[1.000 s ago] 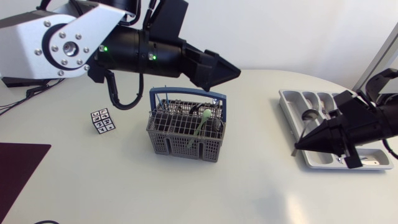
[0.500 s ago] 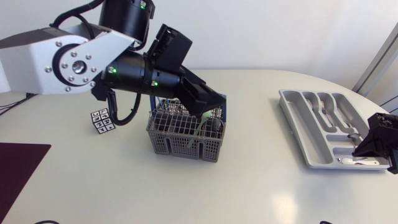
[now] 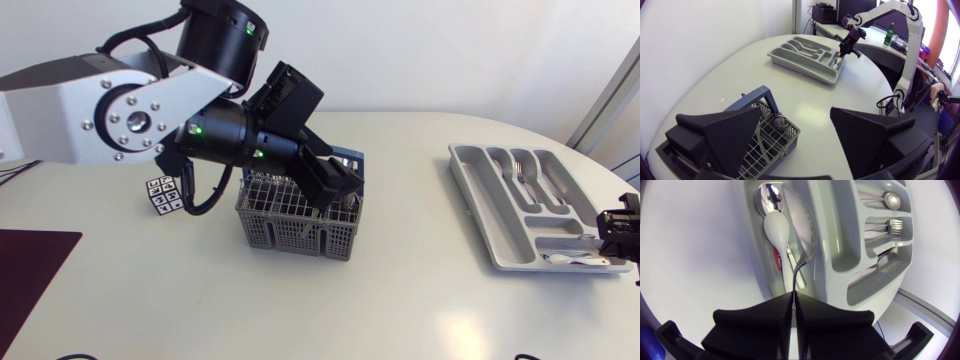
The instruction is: Transfer all utensils from the basket to the drawer tray.
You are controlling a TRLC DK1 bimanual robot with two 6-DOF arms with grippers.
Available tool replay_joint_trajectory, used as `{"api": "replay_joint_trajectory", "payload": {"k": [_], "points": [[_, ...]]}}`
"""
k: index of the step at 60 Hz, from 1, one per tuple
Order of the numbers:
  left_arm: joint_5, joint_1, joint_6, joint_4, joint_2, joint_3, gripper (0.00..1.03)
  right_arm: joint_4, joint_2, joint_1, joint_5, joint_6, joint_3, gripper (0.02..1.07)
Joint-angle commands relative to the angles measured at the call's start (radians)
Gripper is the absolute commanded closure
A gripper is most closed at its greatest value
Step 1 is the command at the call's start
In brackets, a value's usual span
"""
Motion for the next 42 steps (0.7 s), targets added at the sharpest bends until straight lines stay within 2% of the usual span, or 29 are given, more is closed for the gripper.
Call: {"api": "replay_joint_trajectory", "payload": {"k": [1, 5, 10, 15, 20, 22, 29, 42], "points": [[-0.004, -0.002, 0.025, -0.018, 0.017, -0.027, 0.07, 0.016, 0.023, -0.007, 0.026, -0.060, -0.041, 1.01], [-0.009, -0.004, 0.028, -0.024, 0.019, -0.027, 0.07, 0.040, 0.013, -0.007, 0.026, -0.069, -0.061, 1.00], [-0.023, -0.007, 0.031, -0.029, 0.021, -0.029, 0.07, 0.060, -0.001, -0.003, 0.022, -0.066, -0.078, 0.86], [-0.026, -0.005, 0.033, -0.037, 0.022, -0.031, 0.07, 0.082, -0.020, 0.003, 0.017, -0.055, -0.093, 0.78], [-0.032, -0.007, 0.046, -0.046, 0.024, -0.037, 0.06, 0.119, -0.053, 0.007, -0.015, 0.001, -0.101, 0.57], [-0.038, -0.005, 0.048, -0.046, 0.024, -0.041, 0.06, 0.117, -0.063, 0.009, -0.023, 0.014, -0.098, 0.52], [-0.058, -0.002, 0.075, -0.046, 0.024, -0.049, 0.05, 0.091, -0.112, 0.009, -0.053, 0.040, -0.093, 0.52], [-0.089, -0.016, 0.117, -0.043, 0.034, -0.049, 0.05, -0.065, -0.251, 0.041, -0.171, 0.147, -0.120, 0.52]]}}
